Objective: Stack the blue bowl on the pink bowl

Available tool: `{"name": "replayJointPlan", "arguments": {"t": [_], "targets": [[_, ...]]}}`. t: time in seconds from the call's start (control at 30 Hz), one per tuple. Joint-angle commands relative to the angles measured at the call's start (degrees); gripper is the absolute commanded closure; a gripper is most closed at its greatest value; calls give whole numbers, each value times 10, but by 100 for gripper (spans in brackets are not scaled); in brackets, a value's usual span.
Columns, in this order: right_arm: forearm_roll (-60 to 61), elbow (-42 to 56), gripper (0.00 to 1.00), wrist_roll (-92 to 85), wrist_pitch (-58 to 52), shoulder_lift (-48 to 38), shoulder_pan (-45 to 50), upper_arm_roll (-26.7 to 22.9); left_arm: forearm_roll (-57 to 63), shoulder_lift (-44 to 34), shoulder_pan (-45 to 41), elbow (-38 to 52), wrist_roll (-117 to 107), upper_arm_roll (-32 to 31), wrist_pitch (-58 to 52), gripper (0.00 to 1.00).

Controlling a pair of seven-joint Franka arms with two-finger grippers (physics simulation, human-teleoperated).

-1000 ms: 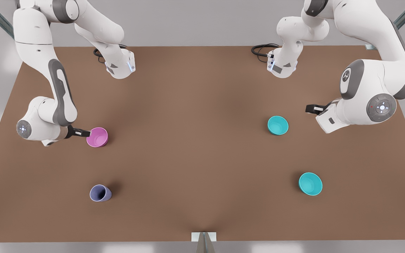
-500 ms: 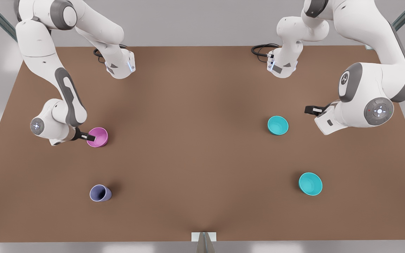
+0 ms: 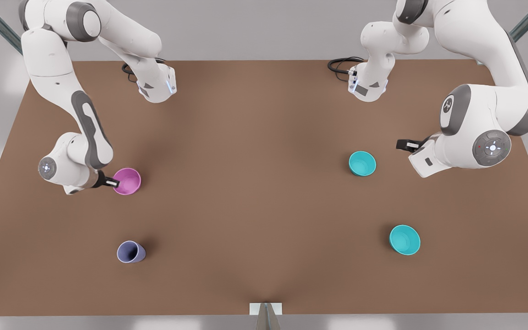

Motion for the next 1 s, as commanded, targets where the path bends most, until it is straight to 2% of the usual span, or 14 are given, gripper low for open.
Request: {"name": "replayJointPlan", "arguments": {"t": [0.0,0.1,0.2,0.27,0.33,0.4,0.53,0.63,0.77,0.97], "targets": [[4,11,76,11,-48,0,0,0,0,-1,0,0,2,0,0,0],[34,47,79,9,-114,-9,1,16,0,-2,0,0,2,0,-2,0],[162,101,79,-23,-190,-37,2,73,0,-6,0,2,2,-1,-4,0],[205,166,79,2,-182,-7,17,126,-8,-8,0,4,-1,-1,4,0],[221,257,79,7,-155,45,81,126,-13,-9,0,5,-2,0,4,0],[234,338,79,8,-83,117,154,126,-40,-7,2,5,-1,6,25,0],[241,525,79,59,-43,274,269,120,-38,-6,1,5,-2,7,40,0],[162,527,79,59,3,300,332,113,-37,-3,1,5,-3,7,41,0],[143,524,79,64,1,312,415,50,-37,-5,0,5,-5,7,41,0],[129,527,79,77,32,332,448,26,-38,-6,0,2,-20,7,30,0]]}}
